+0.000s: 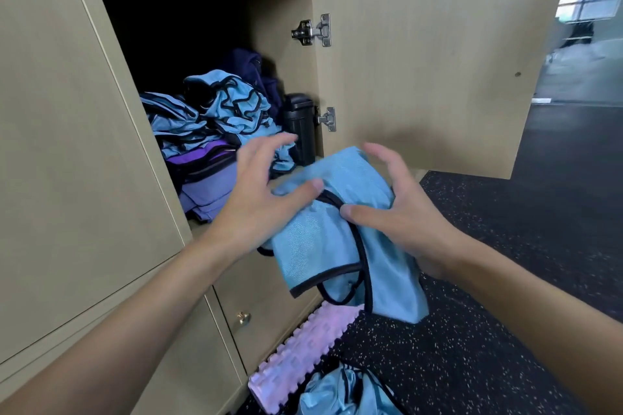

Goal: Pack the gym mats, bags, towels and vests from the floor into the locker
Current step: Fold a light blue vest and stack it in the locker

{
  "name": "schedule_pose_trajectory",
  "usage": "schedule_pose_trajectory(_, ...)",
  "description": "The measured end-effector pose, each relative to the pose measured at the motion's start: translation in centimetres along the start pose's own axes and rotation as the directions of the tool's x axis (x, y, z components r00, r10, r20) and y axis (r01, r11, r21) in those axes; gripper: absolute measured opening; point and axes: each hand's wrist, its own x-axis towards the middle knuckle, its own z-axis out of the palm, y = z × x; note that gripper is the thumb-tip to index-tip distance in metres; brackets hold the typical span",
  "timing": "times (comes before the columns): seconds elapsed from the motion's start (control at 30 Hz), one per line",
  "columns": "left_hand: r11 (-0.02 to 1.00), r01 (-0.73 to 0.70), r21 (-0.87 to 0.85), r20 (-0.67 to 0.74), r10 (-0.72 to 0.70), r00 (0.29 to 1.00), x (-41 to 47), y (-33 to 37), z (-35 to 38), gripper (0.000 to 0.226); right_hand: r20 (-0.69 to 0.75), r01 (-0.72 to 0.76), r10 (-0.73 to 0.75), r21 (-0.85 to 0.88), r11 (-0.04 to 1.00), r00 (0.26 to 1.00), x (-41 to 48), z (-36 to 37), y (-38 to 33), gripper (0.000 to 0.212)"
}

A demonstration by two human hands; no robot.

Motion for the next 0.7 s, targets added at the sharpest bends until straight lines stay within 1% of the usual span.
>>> schedule_pose_trajectory(0.03,0.998,-0.054,0.029,0.104,0.051,0.993,-0.2,0.2,-0.1,0.058,-0.017,0.006,-0.006,0.011,1.000,1.000,0.1,0.0,0.1,0.070)
schedule_pose_trajectory(0.1,0.998,-0.057,0.003,0.318,0.053,0.947,-0.6,0.3,0.1,0.075,-0.050,0.007,-0.006,0.021,1.000,0.999,0.2,0.1,0.2,0.058)
schedule_pose_trajectory(0.13,0.999,-0.052,0.005,0.378,0.046,0.925,-0.8,0.2,0.4,0.086,-0.062,0.001,0.001,0.033,0.999,0.998,0.2,0.2,0.3,0.055)
schedule_pose_trajectory(0.17,0.998,-0.049,0.026,0.400,0.034,0.916,-0.9,0.2,0.7,0.093,-0.065,-0.008,0.012,0.055,0.998,0.998,0.2,0.3,0.3,0.053)
schedule_pose_trajectory(0.23,0.998,-0.034,0.046,0.372,0.015,0.928,-1.2,0.1,1.4,0.097,-0.045,-0.024,0.029,0.103,0.994,0.999,0.2,0.3,0.3,0.053)
schedule_pose_trajectory(0.33,0.999,-0.043,0.025,0.244,0.036,0.969,-1.3,0.1,2.1,0.090,0.031,-0.066,0.062,0.138,0.988,0.998,0.2,0.0,0.3,0.065)
schedule_pose_trajectory(0.4,0.999,-0.046,-0.021,0.167,0.049,0.985,-1.1,-0.2,2.2,0.084,0.089,-0.093,0.081,0.138,0.986,0.993,0.2,-0.1,0.3,0.074)
schedule_pose_trajectory(0.47,0.998,-0.048,-0.042,0.127,0.053,0.990,-1.0,-0.4,2.3,0.079,0.093,-0.074,0.063,0.120,0.990,0.994,0.3,0.0,0.3,0.074)
schedule_pose_trajectory(0.5,0.997,-0.046,-0.054,0.117,0.052,0.992,-1.0,-0.3,2.4,0.075,0.072,-0.047,0.041,0.083,0.995,0.997,0.3,0.1,0.3,0.070)
schedule_pose_trajectory(0.57,0.993,-0.026,-0.114,0.108,0.039,0.993,-1.0,0.1,2.2,0.063,-0.003,0.039,-0.039,-0.088,0.995,0.999,0.4,0.2,0.3,0.060)
schedule_pose_trajectory(0.6,0.988,-0.004,-0.151,0.116,0.022,0.993,-0.9,0.2,2.0,0.059,-0.032,0.059,-0.066,-0.191,0.980,0.997,0.5,0.1,0.3,0.058)
schedule_pose_trajectory(0.63,0.982,0.027,-0.188,0.134,-0.002,0.991,-1.0,0.4,1.8,0.057,-0.024,0.059,-0.067,-0.239,0.969,0.997,0.5,-0.1,0.2,0.060)
schedule_pose_trajectory(0.67,0.973,0.061,-0.224,0.159,-0.025,0.987,-0.9,0.5,1.6,0.055,0.027,0.049,-0.045,-0.210,0.976,0.999,0.5,-0.4,0.1,0.062)
schedule_pose_trajectory(0.7,0.960,0.097,-0.263,0.184,-0.049,0.982,-0.9,0.7,1.4,0.054,0.105,0.022,-0.008,-0.129,0.991,0.994,0.5,-0.6,0.0,0.065)
